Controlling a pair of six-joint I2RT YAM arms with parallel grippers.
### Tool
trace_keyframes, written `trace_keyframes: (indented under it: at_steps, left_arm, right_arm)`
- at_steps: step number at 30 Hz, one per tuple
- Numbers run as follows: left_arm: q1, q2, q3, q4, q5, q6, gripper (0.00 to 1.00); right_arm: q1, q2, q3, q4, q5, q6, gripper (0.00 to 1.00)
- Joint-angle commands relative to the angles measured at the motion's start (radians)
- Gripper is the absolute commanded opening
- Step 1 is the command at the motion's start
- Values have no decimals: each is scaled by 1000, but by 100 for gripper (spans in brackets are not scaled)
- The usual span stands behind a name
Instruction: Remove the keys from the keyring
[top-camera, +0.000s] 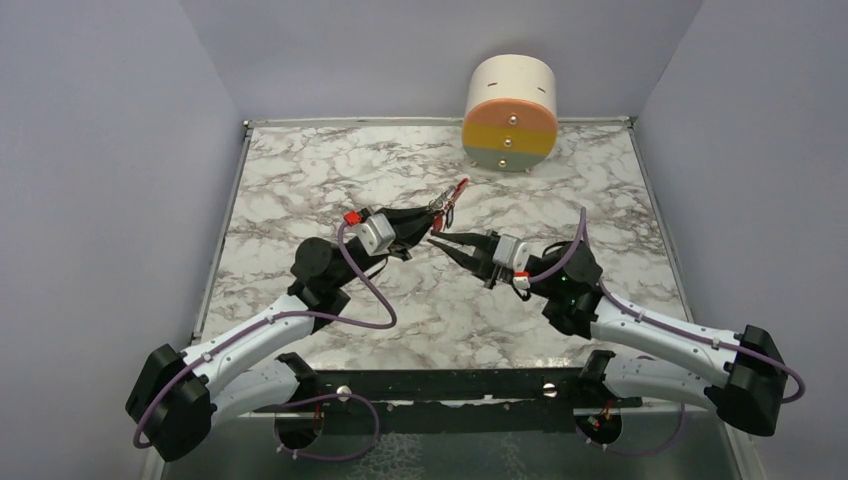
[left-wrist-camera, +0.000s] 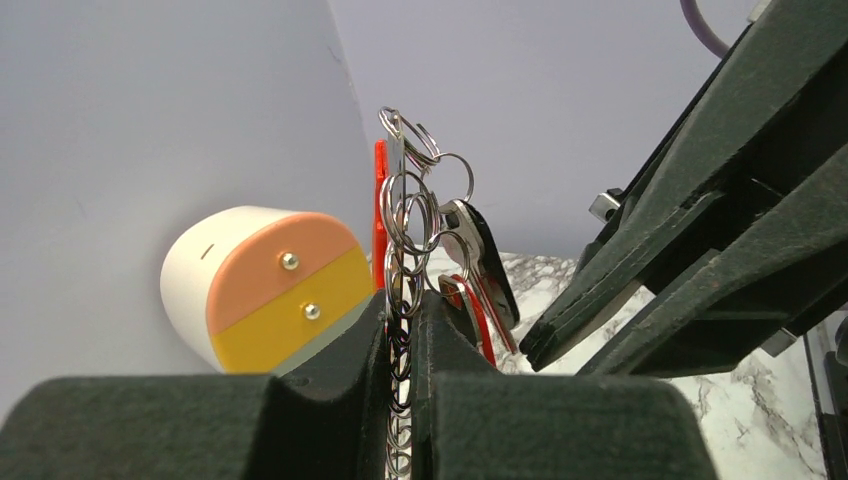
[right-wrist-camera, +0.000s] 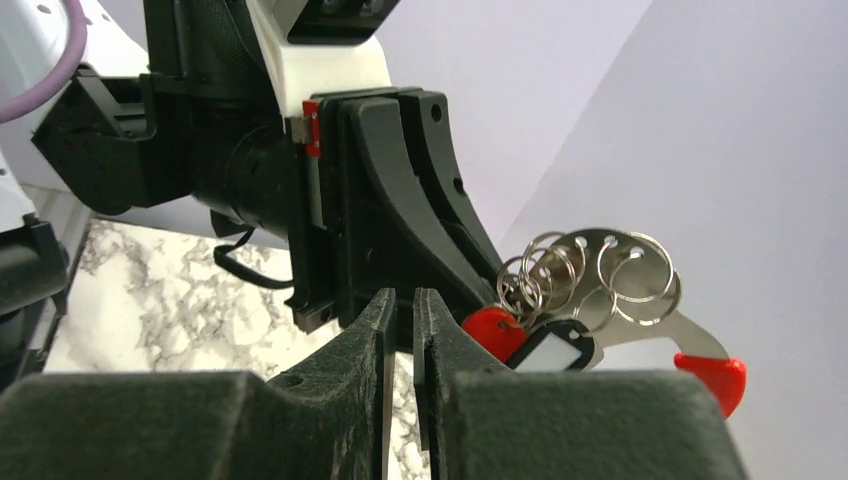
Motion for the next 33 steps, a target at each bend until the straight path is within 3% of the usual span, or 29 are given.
trace_keyframes:
  at_steps: [1,16,33]
  left_arm:
    - [-21,-25,12,21,-35,17,0]
    - [-61,-95,-4,-52,-85,63,0]
    - [-76,-77,6,-63,-107,78,0]
  right_arm:
    - [59,13,29,57,152,-95,14]
    - [85,-34,5,108,302,-173,22]
    - [85,-58,9,89,263,-150,24]
